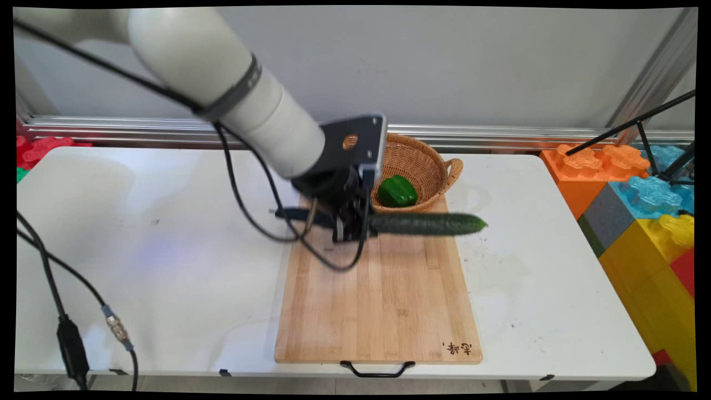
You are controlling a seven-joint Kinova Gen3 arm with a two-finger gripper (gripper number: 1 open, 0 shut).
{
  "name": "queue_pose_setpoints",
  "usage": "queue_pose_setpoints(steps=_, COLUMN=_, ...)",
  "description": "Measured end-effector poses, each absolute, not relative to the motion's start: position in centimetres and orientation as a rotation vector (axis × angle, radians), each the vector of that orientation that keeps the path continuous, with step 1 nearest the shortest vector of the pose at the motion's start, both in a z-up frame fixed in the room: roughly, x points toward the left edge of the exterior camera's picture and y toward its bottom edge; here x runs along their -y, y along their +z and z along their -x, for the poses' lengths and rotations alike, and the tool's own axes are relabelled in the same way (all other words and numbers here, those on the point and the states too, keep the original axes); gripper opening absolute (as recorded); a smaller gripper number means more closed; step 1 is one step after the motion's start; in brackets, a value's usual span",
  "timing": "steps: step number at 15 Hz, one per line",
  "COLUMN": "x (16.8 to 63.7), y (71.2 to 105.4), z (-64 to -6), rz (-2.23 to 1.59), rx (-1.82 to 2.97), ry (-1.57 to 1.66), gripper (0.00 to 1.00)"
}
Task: Place the picked object on the cutting board
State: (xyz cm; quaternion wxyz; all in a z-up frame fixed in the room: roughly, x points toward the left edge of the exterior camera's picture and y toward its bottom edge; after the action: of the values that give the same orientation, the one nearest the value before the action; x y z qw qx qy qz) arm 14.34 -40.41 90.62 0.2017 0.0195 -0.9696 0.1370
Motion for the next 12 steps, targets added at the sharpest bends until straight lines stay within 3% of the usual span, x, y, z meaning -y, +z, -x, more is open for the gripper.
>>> queue_pose_setpoints(steps=5, x=37.2, y=86.8, z=-12.8, rz=-0.05, rx=2.73, ry=0.31, gripper=0.0)
queue_pose_setpoints(steps=12, x=36.4, y=81.8, z=-11.1, rz=-0.062, rx=2.747, ry=0.28, gripper=0.0)
